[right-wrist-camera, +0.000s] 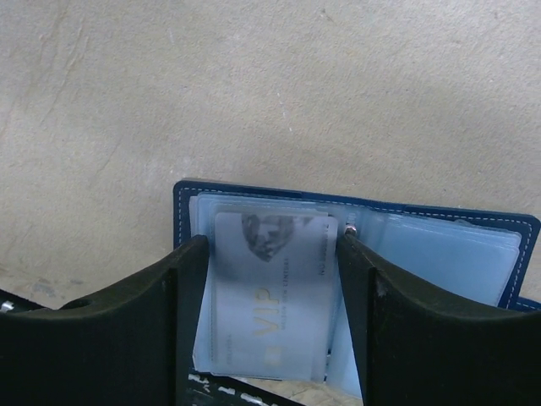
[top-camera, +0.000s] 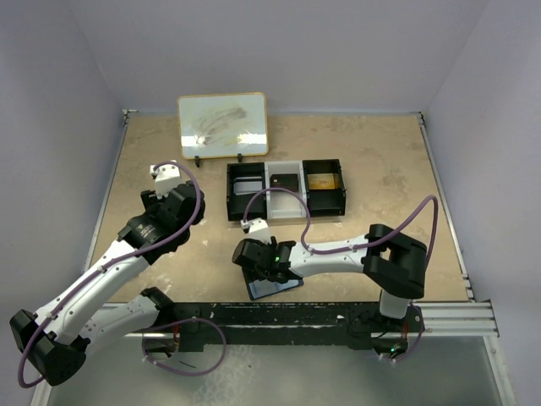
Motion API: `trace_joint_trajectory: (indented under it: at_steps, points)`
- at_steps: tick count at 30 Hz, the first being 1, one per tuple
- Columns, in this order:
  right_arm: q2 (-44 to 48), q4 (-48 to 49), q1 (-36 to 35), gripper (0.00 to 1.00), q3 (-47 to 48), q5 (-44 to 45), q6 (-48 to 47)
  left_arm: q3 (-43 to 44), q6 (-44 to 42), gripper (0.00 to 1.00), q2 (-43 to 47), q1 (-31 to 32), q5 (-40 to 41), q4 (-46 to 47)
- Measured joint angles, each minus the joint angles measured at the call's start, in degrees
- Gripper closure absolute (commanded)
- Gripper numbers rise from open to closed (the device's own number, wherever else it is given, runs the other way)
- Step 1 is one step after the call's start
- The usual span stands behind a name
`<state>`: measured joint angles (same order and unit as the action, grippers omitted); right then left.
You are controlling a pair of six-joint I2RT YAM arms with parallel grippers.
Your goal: Take the credit cards out of the card holder
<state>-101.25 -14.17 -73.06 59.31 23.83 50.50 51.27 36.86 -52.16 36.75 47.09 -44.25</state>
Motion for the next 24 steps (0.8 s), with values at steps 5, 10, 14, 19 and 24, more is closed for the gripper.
trace_joint_trajectory:
  at_steps: [5, 10, 14, 19, 24]
  points:
    - [-0.04, -0.52, -0.15, 0.47, 0.04, 0.9, 0.26, -0.02, 0.0, 0.27, 0.0, 0.0, 0.02, 0.0]
    - [1.9, 2.75, 0.13, 0.47, -2.84, 0.11, 0.13, -0.02, -0.02, 0.27, 0.0, 0.0, -0.24, 0.04]
    - [5.44, 8.9, 2.23, 0.48, -7.91, -4.04, -0.42, -0.02, -0.07, 0.27, 0.0, 0.0, -2.14, 0.42]
    - [9.66, 18.45, 6.67, 0.48, -14.93, -12.46, 0.04, -1.25, 0.66, 0.28, 1.49, -0.02, -8.04, 2.21]
    - [9.7, 23.61, 9.07, 0.48, -16.81, -16.87, 0.74, -8.96, 5.68, 0.35, 5.86, -0.07, -21.53, 8.68]
